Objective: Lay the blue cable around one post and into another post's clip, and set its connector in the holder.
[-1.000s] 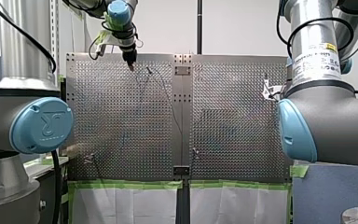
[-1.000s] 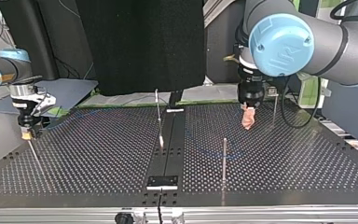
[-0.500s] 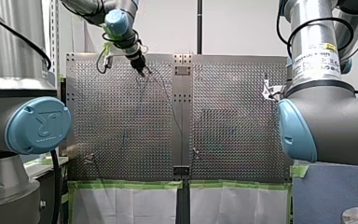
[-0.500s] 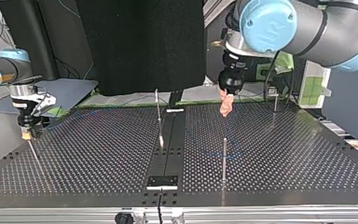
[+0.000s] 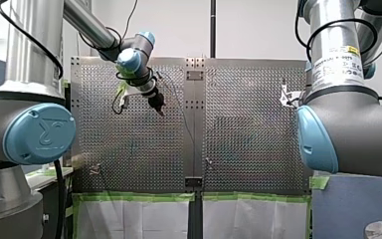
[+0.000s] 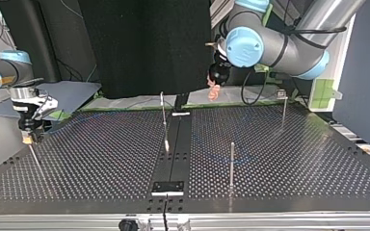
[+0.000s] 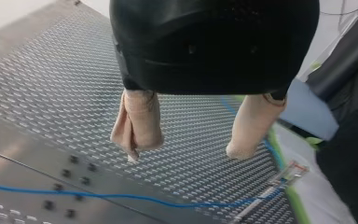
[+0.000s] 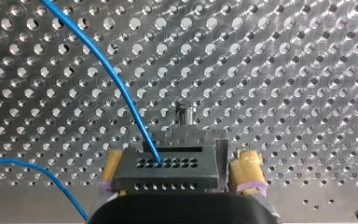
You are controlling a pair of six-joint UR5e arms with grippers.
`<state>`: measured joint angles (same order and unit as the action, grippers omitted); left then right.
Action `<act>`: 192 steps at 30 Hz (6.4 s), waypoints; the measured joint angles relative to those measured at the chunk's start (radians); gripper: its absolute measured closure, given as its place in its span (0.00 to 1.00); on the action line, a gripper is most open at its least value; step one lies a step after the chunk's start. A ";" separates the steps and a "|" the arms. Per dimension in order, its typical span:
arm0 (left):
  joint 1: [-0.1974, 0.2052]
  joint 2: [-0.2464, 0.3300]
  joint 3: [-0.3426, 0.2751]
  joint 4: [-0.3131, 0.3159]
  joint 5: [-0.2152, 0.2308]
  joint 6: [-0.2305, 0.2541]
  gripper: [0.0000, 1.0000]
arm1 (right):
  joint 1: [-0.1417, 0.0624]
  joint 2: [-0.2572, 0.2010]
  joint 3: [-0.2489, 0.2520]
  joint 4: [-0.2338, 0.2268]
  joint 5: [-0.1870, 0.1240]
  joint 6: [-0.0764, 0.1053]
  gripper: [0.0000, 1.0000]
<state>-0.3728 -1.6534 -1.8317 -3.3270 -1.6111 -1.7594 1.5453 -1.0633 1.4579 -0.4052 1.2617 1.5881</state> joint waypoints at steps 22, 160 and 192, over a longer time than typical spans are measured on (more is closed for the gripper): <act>0.011 -0.042 -0.216 0.215 -0.016 -0.032 0.00 | 0.000 0.000 0.000 0.000 0.000 0.000 0.00; 0.059 -0.047 -0.661 1.210 -0.097 0.157 0.00 | 0.000 0.000 0.000 0.000 0.000 0.000 0.00; 0.060 -0.047 -0.661 1.210 -0.097 0.156 0.00 | 0.000 0.000 0.000 0.000 0.000 0.000 0.00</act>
<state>-0.3133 -1.7001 -2.4924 -2.1171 -1.7080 -1.6029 1.5454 -1.0633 1.4579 -0.4052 1.2618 1.5882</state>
